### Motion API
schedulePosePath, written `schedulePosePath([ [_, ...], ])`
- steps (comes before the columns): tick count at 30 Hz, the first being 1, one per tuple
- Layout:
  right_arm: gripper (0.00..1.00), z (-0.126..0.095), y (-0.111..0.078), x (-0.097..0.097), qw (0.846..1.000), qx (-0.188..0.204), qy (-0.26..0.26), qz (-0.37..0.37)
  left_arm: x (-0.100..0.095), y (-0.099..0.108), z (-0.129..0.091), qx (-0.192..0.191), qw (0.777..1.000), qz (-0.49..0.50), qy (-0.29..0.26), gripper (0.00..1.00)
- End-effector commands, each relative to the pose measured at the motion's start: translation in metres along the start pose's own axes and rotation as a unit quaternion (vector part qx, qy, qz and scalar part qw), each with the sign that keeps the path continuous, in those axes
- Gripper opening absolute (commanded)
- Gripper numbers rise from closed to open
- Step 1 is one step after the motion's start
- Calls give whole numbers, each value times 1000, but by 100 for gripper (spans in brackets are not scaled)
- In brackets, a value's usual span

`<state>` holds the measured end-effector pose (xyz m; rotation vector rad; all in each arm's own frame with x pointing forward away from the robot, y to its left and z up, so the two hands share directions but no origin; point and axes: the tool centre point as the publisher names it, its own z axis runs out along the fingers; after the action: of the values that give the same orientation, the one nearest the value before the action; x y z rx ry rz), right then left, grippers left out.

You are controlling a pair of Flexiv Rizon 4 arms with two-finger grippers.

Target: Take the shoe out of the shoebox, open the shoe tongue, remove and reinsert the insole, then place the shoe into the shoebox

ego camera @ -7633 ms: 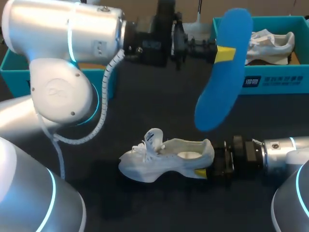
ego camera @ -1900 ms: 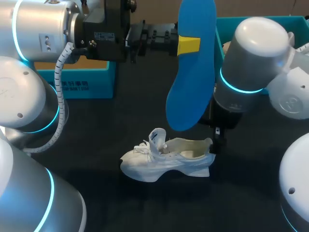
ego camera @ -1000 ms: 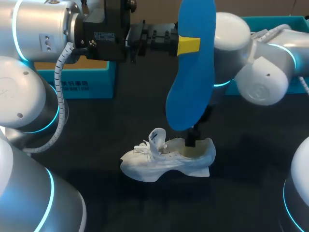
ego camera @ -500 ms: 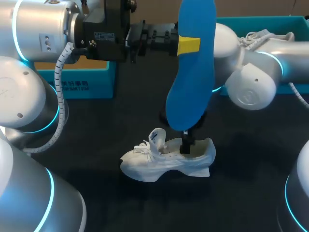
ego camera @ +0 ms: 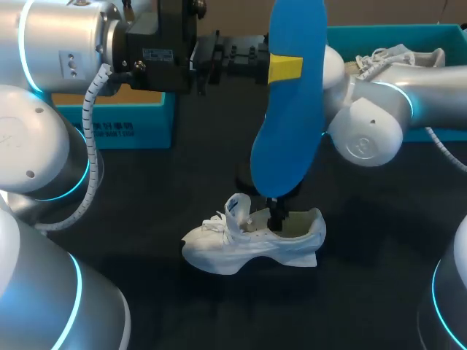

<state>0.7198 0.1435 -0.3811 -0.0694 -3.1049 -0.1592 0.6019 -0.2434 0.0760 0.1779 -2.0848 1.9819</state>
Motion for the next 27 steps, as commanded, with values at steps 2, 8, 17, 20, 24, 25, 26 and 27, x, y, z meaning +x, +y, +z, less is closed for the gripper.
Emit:
schedulePosePath([
  [2, 0, 5, 1, 1, 1000, 2, 11, -6, 0, 0, 0, 0, 1000, 0, 1, 0],
  [8, 0, 6, 1, 5, 1000, 6, 16, -9, 0, 0, 0, 0, 1000, 0, 1, 0],
  [17, 0, 0, -2, 8, 1000, 15, 18, -7, 0, 0, 0, 0, 1000, 0, 1, 0],
  [20, 0, -7, -6, 10, 1000, 15, 21, 11, 0, 0, 0, 0, 1000, 0, 1, 0],
  [24, 0, -18, -10, 13, 999, 12, 25, 39, 0, 0, 0, 0, 1000, 0, 1, 0],
  [25, 0, -22, -11, 15, 998, 15, 26, 47, 0, 0, 0, 0, 1000, 0, 1, 0],
  [26, 0, -25, -11, 17, 998, 13, 23, 55, 0, 0, 0, 0, 1000, 0, 1, 0],
  [27, 0, -28, -11, 18, 998, 7, 18, 65, 0, 0, 0, 0, 1000, 0, 1, 0],
])
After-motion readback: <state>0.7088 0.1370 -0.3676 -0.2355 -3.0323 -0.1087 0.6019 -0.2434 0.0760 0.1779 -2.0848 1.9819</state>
